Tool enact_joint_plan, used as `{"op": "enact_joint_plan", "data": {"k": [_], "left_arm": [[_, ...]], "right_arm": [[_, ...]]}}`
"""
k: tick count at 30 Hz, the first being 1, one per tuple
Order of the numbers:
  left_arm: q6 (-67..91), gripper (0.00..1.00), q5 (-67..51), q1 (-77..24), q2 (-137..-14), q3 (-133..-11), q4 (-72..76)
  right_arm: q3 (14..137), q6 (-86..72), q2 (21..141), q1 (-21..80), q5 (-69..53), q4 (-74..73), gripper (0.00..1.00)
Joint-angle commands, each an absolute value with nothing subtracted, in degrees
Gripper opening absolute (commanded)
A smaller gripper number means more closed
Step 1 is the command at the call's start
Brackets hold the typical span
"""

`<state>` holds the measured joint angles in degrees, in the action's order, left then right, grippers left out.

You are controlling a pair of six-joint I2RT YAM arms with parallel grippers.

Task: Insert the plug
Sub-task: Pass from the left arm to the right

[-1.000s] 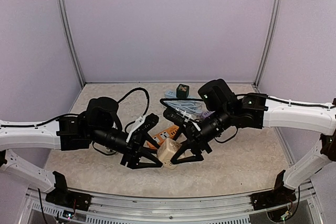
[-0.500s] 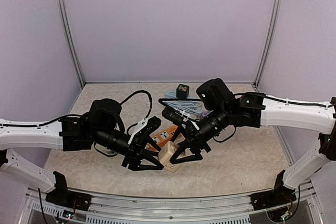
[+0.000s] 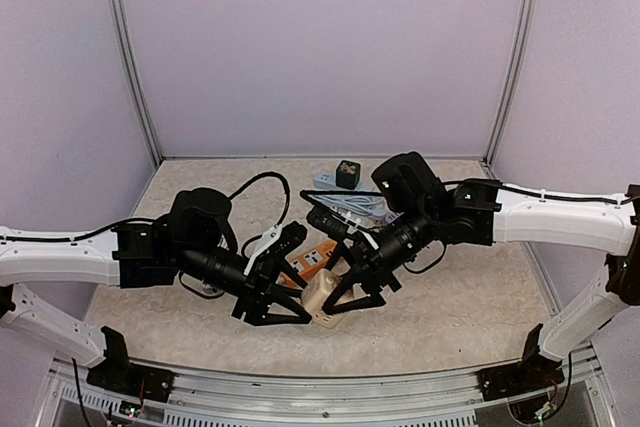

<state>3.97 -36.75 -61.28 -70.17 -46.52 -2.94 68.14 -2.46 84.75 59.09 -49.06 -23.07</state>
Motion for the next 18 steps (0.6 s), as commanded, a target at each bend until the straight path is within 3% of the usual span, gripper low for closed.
{"op": "enact_joint_plan", "data": {"k": [1,18], "left_arm": [[3.4,0.05,-36.0,-61.8,-70.0,-46.6,-0.4],[3.5,0.05,-36.3,-61.8,-71.3,-47.3,-0.4]], "right_arm": [[66.1,-3.1,84.8,58.8,-51.0,-21.1,0.72],[68.1,-2.3,86.3,58.9,-52.3,-22.2,0.69]]}}
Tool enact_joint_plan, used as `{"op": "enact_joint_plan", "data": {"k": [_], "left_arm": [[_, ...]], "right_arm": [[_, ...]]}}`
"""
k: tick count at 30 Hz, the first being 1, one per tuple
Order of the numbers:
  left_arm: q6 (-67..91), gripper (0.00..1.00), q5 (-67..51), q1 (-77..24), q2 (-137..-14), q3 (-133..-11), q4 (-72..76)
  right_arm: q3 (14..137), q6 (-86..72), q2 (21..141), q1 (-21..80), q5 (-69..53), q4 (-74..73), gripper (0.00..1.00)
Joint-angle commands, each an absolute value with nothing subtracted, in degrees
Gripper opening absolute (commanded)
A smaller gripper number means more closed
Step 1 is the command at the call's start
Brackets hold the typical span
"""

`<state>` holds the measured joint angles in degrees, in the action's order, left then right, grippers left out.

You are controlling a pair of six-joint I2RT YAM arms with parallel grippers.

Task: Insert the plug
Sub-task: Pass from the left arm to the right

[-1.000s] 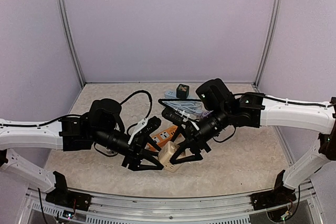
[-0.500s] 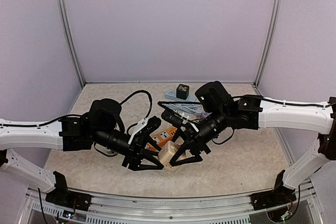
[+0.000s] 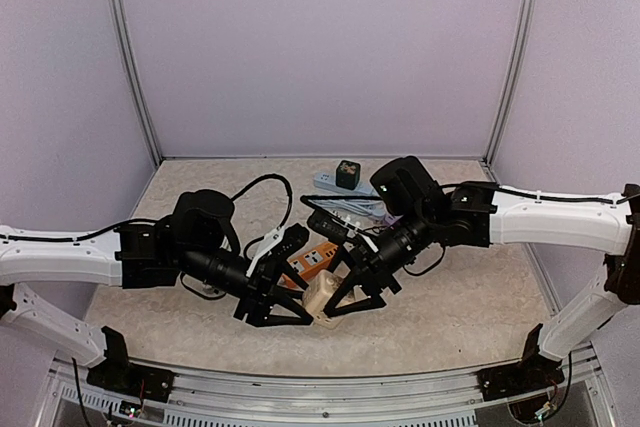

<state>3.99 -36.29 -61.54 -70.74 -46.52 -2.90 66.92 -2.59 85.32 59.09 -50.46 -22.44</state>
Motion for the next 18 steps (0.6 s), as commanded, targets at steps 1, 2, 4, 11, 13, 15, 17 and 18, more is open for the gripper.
{"op": "enact_joint_plan", "data": {"k": [1,2,4,11,13,15,17,18], "left_arm": [[3.5,0.05,-36.2,-61.9,-71.3,-47.3,-0.4],[3.5,0.05,-36.1,-61.8,-71.3,-47.2,-0.4],[3.4,0.05,-36.1,-61.8,-71.4,-47.2,-0.4],[3.5,0.05,-35.9,-61.8,-71.7,-47.1,-0.4],[3.5,0.05,-35.8,-61.8,-71.8,-47.0,-0.4],[3.5,0.05,-35.8,-61.8,-71.6,-47.0,-0.4],[3.5,0.05,-35.7,-61.9,-71.6,-46.9,-0.4],[3.5,0.05,-35.6,-61.8,-71.5,-46.8,-0.4]], "right_arm": [[68.1,-2.4,86.2,58.9,-52.4,-22.0,0.69],[68.0,-2.4,86.3,59.0,-52.6,-21.9,0.69],[68.1,-2.4,86.4,59.0,-52.9,-22.0,0.69],[68.4,-2.1,85.9,59.1,-54.5,-22.3,0.69],[68.2,-2.0,85.4,59.1,-54.4,-22.2,0.70],[68.2,-1.9,85.0,59.1,-54.4,-22.2,0.71],[68.2,-1.9,85.0,59.1,-54.4,-22.3,0.72],[68.2,-2.0,85.1,59.1,-54.5,-22.4,0.72]]}}
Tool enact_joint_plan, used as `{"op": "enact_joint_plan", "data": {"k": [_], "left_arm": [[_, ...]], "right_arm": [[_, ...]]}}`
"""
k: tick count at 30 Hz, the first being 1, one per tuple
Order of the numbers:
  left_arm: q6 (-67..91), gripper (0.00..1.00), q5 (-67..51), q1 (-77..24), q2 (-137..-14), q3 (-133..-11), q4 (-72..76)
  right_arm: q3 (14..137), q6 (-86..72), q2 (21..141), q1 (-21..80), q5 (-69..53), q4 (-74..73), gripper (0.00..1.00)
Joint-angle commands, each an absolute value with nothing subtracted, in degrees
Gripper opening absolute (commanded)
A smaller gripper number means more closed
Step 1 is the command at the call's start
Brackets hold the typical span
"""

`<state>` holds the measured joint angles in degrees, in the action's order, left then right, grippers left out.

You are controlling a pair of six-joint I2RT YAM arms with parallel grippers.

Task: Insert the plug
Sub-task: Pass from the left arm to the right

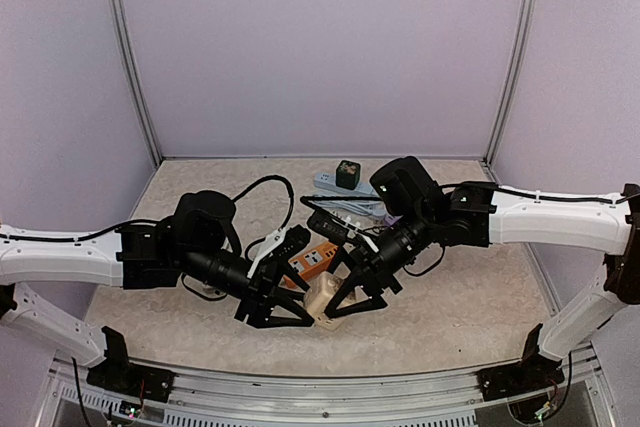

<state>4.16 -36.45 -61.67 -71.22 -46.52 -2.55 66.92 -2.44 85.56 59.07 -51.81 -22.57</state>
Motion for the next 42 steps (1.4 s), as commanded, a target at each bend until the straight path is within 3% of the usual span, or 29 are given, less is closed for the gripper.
{"op": "enact_joint_plan", "data": {"k": [1,7,16,22,25,30,32,35,38,42], "left_arm": [[3.4,0.05,-35.6,-61.8,-71.5,-46.8,-0.4],[3.6,0.05,-35.3,-61.8,-71.4,-46.6,-0.4],[4.1,0.05,-34.2,-61.8,-70.8,-45.8,2.4],[4.4,0.13,-32.1,-61.8,-69.7,-44.9,3.6],[4.3,0.30,-29.9,-61.7,-68.8,-44.7,3.2],[5.6,0.58,-23.9,-60.8,-65.5,-40.7,7.1],[6.4,0.78,-19.3,-60.1,-63.7,-39.1,8.1],[7.5,0.98,-11.9,-58.8,-61.1,-37.0,8.8],[9.8,0.99,-5.3,-56.4,-59.1,-34.9,9.5],[14.1,0.99,1.2,-52.7,-58.3,-32.6,9.8]], "right_arm": [[68.3,-1.9,85.3,59.1,-54.6,-22.6,0.73],[67.7,-2.1,85.9,59.1,-54.8,-22.0,0.72],[66.7,-1.9,86.3,59.4,-54.9,-22.2,0.59],[66.8,-1.8,86.1,59.4,-56.1,-22.2,0.31],[66.9,-1.5,85.5,59.4,-55.2,-22.7,0.19],[66.7,-1.7,82.9,58.4,-51.1,-22.6,0.15],[66.8,-1.8,81.8,57.6,-48.6,-22.8,0.14],[68.1,-2.2,80.7,56.2,-43.0,-24.1,0.07],[69.5,-2.0,80.7,55.0,-37.7,-26.1,0.00],[70.9,-2.8,81.5,53.5,-31.1,-27.6,0.00]]}}
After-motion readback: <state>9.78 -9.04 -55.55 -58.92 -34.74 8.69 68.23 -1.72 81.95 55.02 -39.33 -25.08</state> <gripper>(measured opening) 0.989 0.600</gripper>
